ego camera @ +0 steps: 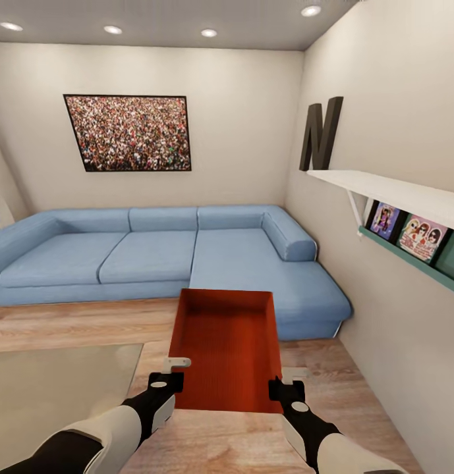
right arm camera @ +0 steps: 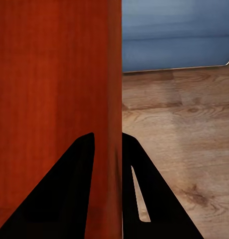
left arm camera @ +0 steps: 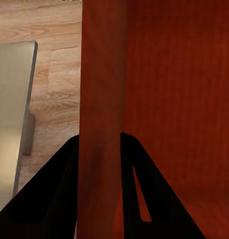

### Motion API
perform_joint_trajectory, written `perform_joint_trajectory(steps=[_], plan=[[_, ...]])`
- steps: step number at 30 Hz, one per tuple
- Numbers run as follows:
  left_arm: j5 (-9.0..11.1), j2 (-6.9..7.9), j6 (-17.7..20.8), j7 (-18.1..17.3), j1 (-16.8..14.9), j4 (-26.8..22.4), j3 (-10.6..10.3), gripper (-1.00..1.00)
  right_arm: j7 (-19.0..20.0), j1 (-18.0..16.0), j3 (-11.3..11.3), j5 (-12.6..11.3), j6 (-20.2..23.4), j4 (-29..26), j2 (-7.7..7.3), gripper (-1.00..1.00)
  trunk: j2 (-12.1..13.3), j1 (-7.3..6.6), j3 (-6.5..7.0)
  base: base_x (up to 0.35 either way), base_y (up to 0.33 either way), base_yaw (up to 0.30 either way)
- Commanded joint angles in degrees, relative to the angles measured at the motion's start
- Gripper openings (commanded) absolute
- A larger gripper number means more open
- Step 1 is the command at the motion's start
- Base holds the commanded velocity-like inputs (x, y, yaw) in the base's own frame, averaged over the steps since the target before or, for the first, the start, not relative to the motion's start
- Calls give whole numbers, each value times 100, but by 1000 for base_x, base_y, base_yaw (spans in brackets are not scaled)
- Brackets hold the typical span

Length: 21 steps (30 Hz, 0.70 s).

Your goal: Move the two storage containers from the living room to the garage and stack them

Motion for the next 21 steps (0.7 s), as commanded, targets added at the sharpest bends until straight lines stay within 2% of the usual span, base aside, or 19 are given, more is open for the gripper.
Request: perform_joint_trajectory(steps=[1, 21], plan=[[88, 11, -27, 195, -2, 21, 114, -100, -2, -8, -174, 92, -127, -112, 3, -100, -6, 1, 2, 0, 0, 78], [97, 11, -33, 190, -2, 29, 114, -100, -2, -8, -174, 92, -121, -112, 3, -100, -6, 1, 186, 0, 0, 105]])
